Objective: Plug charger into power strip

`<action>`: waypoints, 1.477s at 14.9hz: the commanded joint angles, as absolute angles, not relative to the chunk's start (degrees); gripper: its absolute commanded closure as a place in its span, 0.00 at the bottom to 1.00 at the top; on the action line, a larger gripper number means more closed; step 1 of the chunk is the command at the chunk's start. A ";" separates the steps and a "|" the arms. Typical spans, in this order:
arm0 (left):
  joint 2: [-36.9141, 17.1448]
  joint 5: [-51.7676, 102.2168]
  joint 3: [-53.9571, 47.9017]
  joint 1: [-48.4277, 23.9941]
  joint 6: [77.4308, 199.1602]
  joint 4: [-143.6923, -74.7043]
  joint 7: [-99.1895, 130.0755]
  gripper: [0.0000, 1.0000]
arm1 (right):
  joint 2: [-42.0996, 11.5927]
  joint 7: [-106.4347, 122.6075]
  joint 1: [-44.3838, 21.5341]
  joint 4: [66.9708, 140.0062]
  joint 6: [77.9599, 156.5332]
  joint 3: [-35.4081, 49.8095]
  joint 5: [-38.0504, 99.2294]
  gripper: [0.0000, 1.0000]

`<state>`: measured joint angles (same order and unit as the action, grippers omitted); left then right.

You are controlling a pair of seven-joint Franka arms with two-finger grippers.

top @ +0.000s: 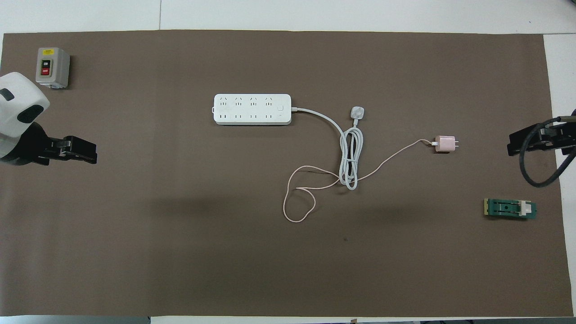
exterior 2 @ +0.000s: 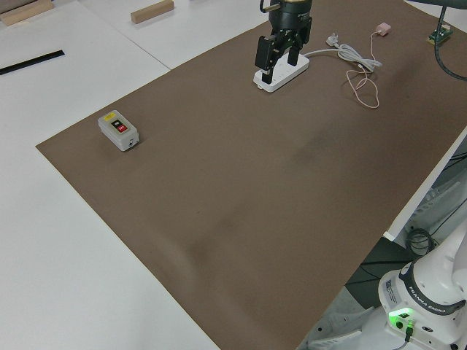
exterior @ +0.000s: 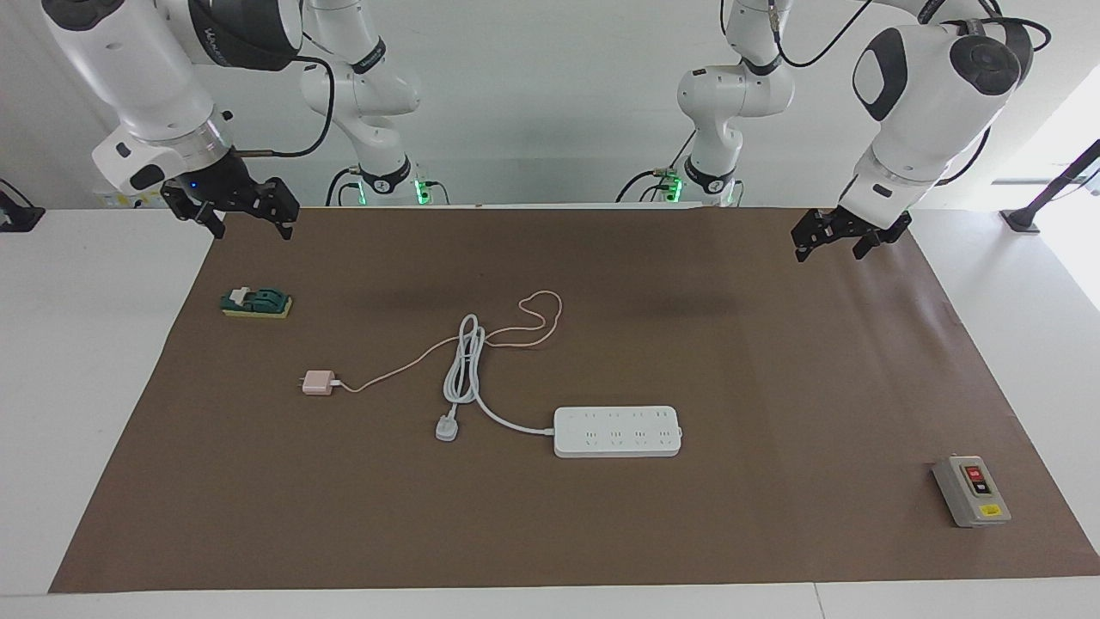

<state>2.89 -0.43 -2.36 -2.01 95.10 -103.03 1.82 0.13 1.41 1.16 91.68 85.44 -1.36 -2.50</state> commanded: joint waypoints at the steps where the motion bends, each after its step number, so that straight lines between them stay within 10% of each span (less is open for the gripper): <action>1: 2.46 0.18 -1.93 -2.55 96.24 -102.74 2.02 0.00 | 0.35 2.20 1.23 91.67 84.90 -1.67 -1.93 0.00; 22: -4.21 0.61 -2.28 -3.78 95.19 -99.76 -2.72 0.00 | -1.12 -15.60 4.22 99.76 94.91 -1.67 1.39 0.00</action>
<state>-2.06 -0.35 -2.85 -3.00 96.07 -102.19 -1.70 0.67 -8.77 2.70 97.82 91.72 -1.96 -1.53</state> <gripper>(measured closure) 0.000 0.000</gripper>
